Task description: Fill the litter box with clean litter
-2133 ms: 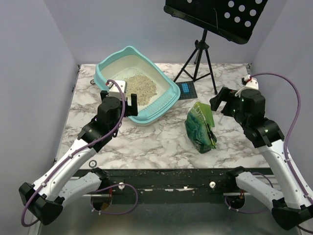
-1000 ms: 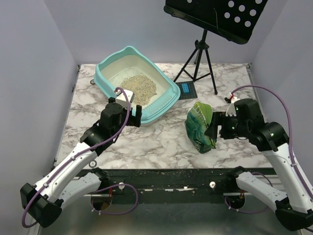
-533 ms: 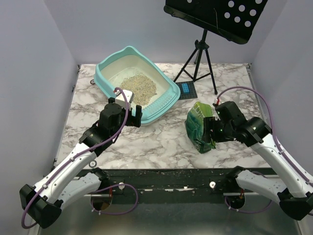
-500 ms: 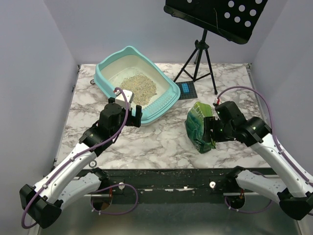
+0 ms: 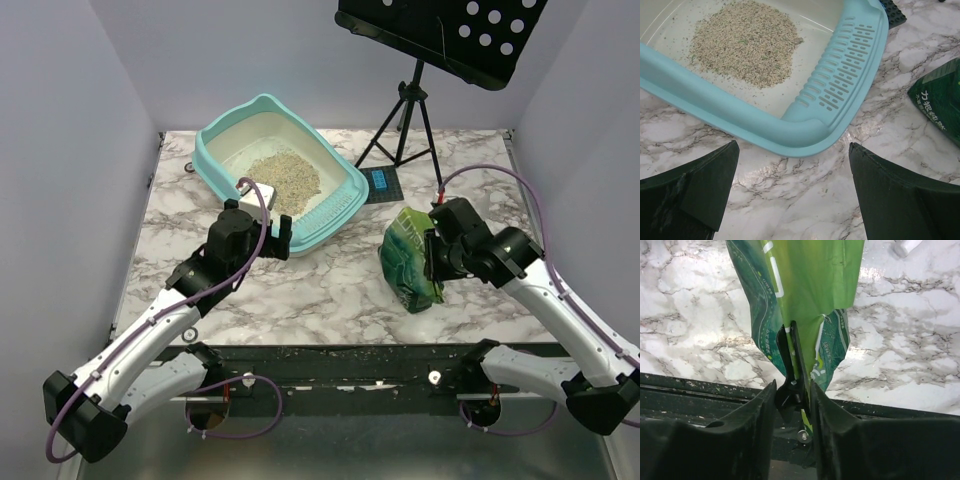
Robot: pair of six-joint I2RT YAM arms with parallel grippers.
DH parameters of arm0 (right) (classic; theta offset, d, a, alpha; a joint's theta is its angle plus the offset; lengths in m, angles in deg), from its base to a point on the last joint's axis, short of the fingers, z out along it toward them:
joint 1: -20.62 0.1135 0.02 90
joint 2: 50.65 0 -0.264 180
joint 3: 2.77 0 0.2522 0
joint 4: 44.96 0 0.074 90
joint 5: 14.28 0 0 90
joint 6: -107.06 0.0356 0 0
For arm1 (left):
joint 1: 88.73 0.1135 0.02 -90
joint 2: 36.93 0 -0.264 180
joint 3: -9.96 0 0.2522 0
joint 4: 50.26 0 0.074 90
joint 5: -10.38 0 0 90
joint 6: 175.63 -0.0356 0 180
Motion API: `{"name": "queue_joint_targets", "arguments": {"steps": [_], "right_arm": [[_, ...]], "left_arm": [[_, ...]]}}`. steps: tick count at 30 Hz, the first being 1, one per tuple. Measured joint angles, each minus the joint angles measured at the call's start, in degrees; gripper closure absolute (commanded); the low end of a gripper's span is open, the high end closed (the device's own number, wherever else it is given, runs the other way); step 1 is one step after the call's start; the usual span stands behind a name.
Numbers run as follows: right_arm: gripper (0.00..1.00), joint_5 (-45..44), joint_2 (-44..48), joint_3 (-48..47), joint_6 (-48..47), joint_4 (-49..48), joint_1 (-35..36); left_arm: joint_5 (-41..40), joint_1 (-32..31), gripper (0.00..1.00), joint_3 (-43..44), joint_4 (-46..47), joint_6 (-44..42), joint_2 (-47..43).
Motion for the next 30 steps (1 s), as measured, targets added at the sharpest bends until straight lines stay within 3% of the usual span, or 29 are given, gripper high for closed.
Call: {"name": "queue_joint_targets", "arguments": {"steps": [1,3,10,21,26,30], "right_arm": [[0.74,-0.11,-0.26,-0.04,0.07,-0.02,0.09],[0.99,-0.44,-0.76,-0.04,-0.15,0.02,0.15],[0.99,-4.09,-1.05,-1.29,0.07,1.57,0.17],[0.99,-14.64,0.33,-16.59,2.43,7.34,0.17],[0.99,-20.52,1.60,-14.99,5.62,7.63,-0.22],[0.99,-21.40,2.19,-7.63,7.98,5.16,-3.93]], "left_arm": [[0.00,0.00,0.01,0.00,0.00,0.00,0.20],[0.00,0.00,0.01,0.00,0.00,0.00,0.52],[0.00,0.00,0.01,0.00,0.00,0.00,0.98],[0.00,0.00,0.01,0.00,0.00,0.02,1.29],[-0.02,0.00,0.01,0.00,0.00,0.02,1.29],[-0.02,0.00,0.01,0.00,0.00,0.20,1.27]]}}
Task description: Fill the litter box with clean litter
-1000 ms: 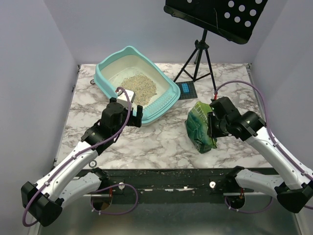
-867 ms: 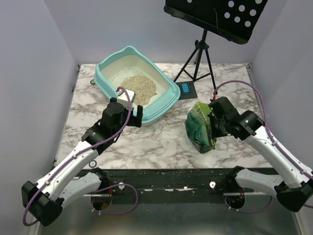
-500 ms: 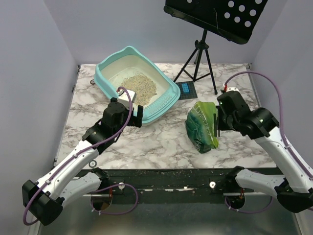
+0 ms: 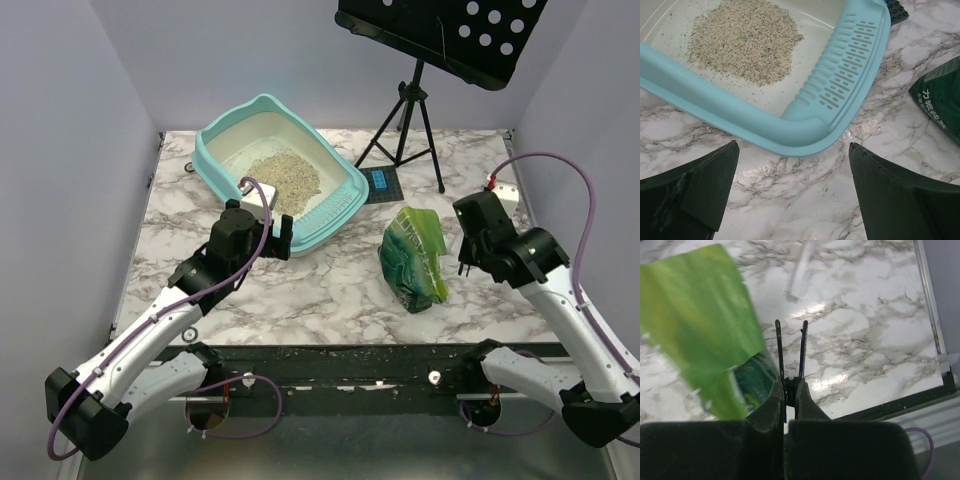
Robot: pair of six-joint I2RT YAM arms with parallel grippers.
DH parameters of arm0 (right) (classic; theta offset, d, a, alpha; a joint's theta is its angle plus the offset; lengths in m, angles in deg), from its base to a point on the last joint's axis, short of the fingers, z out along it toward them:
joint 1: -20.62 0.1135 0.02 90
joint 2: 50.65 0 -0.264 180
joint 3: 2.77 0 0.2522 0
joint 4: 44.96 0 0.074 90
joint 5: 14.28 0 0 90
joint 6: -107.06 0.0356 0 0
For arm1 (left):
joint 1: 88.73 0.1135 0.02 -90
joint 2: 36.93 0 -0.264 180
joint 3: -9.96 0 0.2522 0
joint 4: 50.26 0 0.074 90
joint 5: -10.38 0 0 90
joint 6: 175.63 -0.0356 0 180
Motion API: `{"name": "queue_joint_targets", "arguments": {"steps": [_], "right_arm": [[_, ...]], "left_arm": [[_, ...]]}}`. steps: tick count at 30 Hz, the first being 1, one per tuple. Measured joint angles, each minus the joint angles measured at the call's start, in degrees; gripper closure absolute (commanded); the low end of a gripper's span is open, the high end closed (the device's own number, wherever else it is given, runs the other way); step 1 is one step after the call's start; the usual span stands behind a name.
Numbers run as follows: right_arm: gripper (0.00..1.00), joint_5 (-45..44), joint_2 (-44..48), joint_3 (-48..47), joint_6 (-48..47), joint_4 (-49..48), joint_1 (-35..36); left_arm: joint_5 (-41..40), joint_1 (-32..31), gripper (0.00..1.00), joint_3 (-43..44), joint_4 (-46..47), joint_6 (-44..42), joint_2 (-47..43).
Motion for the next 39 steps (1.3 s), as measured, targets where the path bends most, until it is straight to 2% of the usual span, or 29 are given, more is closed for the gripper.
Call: {"name": "queue_joint_targets", "arguments": {"steps": [7,14,19,25,29,35,39], "right_arm": [[0.99,5.92,2.69,16.24,0.09,-10.56,-17.31],[0.99,15.10,0.48,28.30,1.03,-21.97,-24.83],[0.99,16.90,-3.21,32.11,1.75,-26.60,-28.22],[0.61,17.16,-7.04,32.15,1.57,-30.12,-30.99],[0.58,17.16,-6.71,32.15,1.03,-31.56,-31.89],[0.45,17.86,-6.84,32.15,1.05,-33.18,-32.85],[0.39,19.65,-7.06,32.13,1.01,-34.05,-32.83]], "left_arm": [[0.00,0.00,0.01,0.00,0.02,0.87,-0.59],[0.00,0.00,0.01,0.00,0.02,1.36,-1.18],[-0.02,0.00,0.01,0.00,0.02,1.38,-1.29],[-0.02,0.00,0.01,0.00,0.02,1.40,-1.09],[-0.04,0.00,0.01,0.00,0.07,1.40,-0.15],[0.04,0.00,0.01,0.61,0.48,1.42,3.54],[1.86,0.00,0.01,5.27,-1.68,1.40,8.79]]}}
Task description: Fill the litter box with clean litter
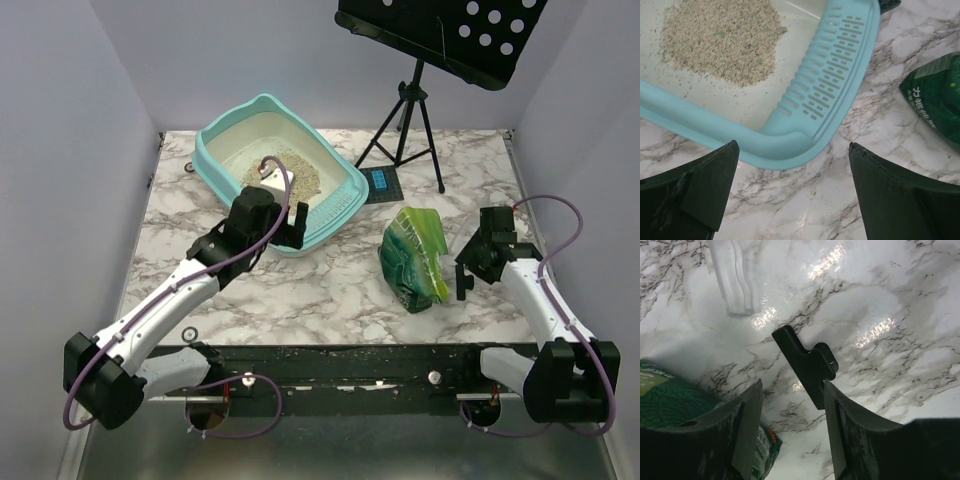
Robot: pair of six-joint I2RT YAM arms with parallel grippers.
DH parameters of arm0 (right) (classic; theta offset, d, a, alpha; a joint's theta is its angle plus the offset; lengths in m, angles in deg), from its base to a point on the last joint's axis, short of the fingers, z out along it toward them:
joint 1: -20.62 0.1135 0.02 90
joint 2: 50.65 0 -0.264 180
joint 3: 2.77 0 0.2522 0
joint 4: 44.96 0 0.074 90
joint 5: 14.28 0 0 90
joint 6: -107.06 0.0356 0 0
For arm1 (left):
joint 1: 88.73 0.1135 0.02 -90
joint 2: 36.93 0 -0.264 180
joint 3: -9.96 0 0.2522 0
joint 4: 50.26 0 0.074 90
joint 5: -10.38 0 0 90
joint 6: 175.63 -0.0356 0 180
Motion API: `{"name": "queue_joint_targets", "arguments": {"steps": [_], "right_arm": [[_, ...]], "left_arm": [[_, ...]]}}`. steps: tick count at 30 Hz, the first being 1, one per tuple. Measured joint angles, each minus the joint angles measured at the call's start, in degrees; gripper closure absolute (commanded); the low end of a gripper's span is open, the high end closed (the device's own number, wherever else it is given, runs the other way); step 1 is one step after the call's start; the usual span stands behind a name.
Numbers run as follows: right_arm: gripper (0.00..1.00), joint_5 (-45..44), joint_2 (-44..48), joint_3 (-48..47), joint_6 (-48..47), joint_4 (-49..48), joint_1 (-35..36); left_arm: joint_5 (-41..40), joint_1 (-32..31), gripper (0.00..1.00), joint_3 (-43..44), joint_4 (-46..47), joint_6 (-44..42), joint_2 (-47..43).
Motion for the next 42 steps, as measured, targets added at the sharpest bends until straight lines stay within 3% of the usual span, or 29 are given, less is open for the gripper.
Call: {"name": "queue_joint_targets", "arguments": {"steps": [7,11,15,20,25,30,35,38,42], "right_arm": [[0.38,3.39,6.80,-2.84,-1.53,0.31,0.00],[0.39,6.16,12.02,-3.93,-1.84,0.22,0.00],[0.38,7.93,15.21,-4.22,-2.08,1.25,0.13],[0.37,8.74,18.36,-5.79,-2.54,3.58,0.50],[0.37,9.51,21.18,-7.10,-3.19,5.35,0.55],[0.37,9.51,22.77,-7.10,-3.93,7.58,0.55],[0.36,9.51,24.33,-7.08,-4.50,9.44,0.55],[0.36,9.51,25.00,-7.06,-4.55,9.66,0.55],[0.36,9.51,25.81,-6.82,-4.55,9.99,0.55]], "left_arm": [[10.38,0.00,0.01,17.03,-0.39,-3.34,11.13],[20.96,0.00,0.01,28.00,1.42,-8.24,19.87],[32.87,0.00,0.01,41.81,0.00,-11.47,32.20],[47.91,0.02,0.01,66.34,-5.79,-11.52,52.74],[58.93,0.07,0.01,80.26,-8.55,-7.61,66.38],[67.12,0.11,0.01,82.12,-5.90,0.61,73.26],[74.20,0.04,0.01,74.36,8.13,14.36,73.92],[78.99,-0.35,0.01,72.26,21.31,25.14,75.19],[81.55,-1.77,0.01,71.76,28.17,31.95,77.02]]}}
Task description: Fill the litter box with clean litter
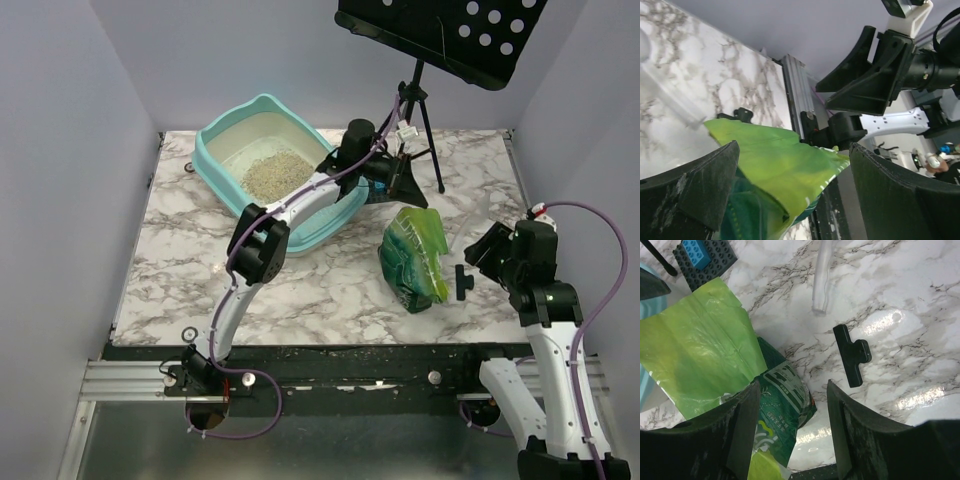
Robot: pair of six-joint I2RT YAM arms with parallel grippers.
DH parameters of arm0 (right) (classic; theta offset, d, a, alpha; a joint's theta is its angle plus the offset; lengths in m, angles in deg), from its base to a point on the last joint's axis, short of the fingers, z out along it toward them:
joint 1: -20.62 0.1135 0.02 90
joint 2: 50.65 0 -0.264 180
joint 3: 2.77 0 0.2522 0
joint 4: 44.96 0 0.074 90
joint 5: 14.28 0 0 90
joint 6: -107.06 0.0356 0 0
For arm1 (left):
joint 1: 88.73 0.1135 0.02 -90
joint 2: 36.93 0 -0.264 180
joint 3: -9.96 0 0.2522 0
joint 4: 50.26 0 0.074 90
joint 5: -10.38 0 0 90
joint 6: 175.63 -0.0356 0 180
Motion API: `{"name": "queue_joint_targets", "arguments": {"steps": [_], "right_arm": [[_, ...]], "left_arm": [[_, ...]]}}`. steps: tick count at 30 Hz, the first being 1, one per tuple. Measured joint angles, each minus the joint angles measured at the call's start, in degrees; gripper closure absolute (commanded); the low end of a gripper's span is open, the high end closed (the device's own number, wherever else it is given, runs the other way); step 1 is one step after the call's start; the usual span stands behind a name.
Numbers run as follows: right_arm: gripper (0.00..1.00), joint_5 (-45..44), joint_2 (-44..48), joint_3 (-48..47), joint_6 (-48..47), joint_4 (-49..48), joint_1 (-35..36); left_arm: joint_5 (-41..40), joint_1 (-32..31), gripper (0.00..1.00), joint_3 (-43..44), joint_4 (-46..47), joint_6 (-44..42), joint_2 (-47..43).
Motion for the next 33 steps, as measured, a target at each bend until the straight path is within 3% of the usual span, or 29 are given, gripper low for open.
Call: {"name": "queue_joint_targets", "arguments": {"steps": [5,12,18,26,33], "right_arm": [[0.36,-0.04,1.38,0.28,-0.07,1.01,0.00],[0.36,0.00,2.34,1.11,-0.22,1.14,0.00],[0.36,0.02,2.36,2.10,-0.35,1.14,0.00],[0.36,0.07,2.47,2.36,-0.42,1.09,0.00],[0.36,0.55,2.47,2.56,-0.46,1.11,0.00]], "left_arm": [[1.20,-1.66,0.01,-2.99,1.36,-0.04,0.07],[-6.12,-1.95,0.01,2.36,-24.68,-20.87,0.04],[-12.74,-1.55,0.01,2.47,-34.49,-28.26,-1.62],[-12.72,-1.53,0.01,1.60,-36.41,-30.67,-2.95],[-7.04,-1.33,0.02,1.07,-32.50,-27.65,-2.91]]}}
